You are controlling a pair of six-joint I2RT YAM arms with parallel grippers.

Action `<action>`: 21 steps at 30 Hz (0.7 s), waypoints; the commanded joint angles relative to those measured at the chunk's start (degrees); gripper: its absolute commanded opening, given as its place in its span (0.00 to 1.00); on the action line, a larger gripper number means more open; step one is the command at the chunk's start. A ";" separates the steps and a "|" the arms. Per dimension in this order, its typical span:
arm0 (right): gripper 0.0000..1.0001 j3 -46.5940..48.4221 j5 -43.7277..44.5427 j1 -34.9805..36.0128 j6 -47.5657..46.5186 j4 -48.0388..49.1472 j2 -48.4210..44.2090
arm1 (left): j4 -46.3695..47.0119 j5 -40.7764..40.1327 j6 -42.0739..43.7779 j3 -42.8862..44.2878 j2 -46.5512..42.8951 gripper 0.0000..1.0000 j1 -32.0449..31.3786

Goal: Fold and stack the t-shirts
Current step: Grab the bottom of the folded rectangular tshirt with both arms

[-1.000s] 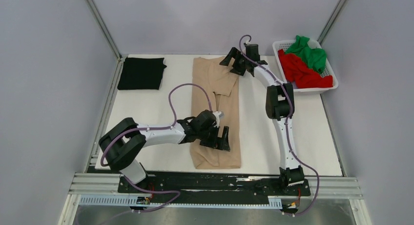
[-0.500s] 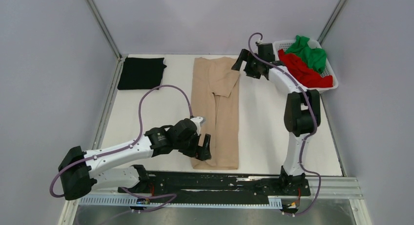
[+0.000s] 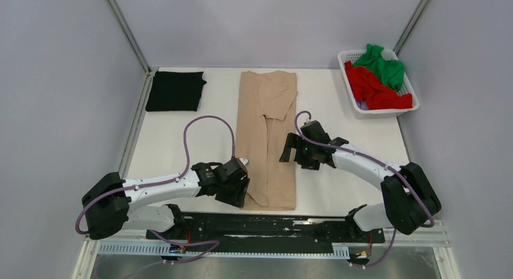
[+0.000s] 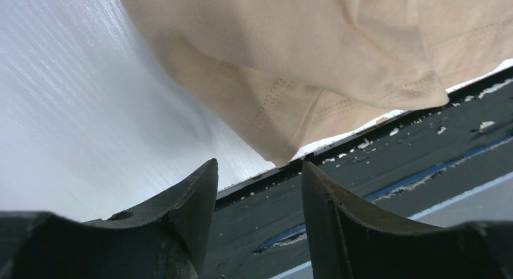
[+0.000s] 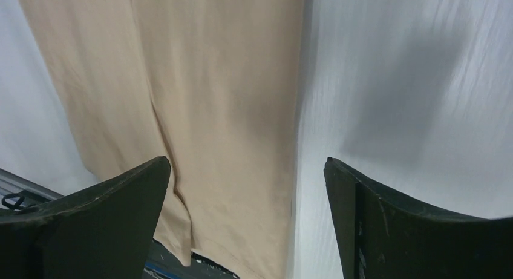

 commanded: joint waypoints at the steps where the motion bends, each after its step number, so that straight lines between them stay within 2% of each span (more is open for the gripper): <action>1: 0.98 -4.94 2.82 3.34 6.47 -1.94 -7.49 | 2.02 -4.24 -0.79 2.97 2.05 0.60 -1.25; 11: 0.92 -16.35 -6.59 6.88 11.61 -4.77 -23.46 | 0.41 -9.59 -1.14 7.49 9.25 0.56 -4.77; 18: 0.87 -18.38 -11.69 10.99 12.54 -4.32 -24.14 | -5.63 -16.65 -2.59 13.08 15.06 0.51 -7.99; 21: 0.82 -19.03 -12.48 13.02 13.57 -3.78 -23.07 | -7.26 -18.37 -3.54 14.21 16.74 0.45 -8.67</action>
